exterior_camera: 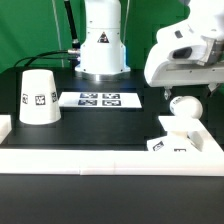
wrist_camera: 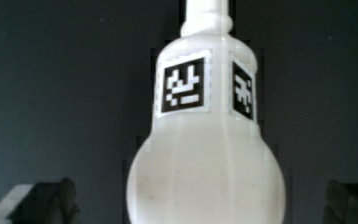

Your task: Assemble lamp

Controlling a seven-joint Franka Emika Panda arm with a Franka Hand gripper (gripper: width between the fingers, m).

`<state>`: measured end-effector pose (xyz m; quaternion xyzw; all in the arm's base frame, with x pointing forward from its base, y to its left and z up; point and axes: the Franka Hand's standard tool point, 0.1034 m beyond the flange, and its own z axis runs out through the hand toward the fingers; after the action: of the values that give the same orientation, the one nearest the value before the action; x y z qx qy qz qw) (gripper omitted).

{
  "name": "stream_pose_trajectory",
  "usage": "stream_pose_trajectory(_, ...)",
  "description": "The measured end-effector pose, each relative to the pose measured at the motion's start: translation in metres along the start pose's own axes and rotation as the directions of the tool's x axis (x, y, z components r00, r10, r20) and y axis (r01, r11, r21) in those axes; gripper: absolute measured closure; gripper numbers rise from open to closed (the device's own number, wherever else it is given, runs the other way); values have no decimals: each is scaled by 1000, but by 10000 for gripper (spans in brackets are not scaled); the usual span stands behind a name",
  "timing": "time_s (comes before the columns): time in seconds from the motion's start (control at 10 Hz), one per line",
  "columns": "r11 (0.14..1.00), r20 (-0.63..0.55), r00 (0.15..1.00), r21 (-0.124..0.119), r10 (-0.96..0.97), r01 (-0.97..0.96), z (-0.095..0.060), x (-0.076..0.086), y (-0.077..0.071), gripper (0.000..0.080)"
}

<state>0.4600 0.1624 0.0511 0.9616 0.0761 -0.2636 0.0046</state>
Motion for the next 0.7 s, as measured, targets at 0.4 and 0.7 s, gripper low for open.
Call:
stream_pose_trajectory(0.4, 1000, 269, 963, -10, 0, 3, 10, -2, 0, 101)
stream_pose_trajectory(0.7, 1000, 342, 940, -13, 3, 1, 14, 3, -2, 101)
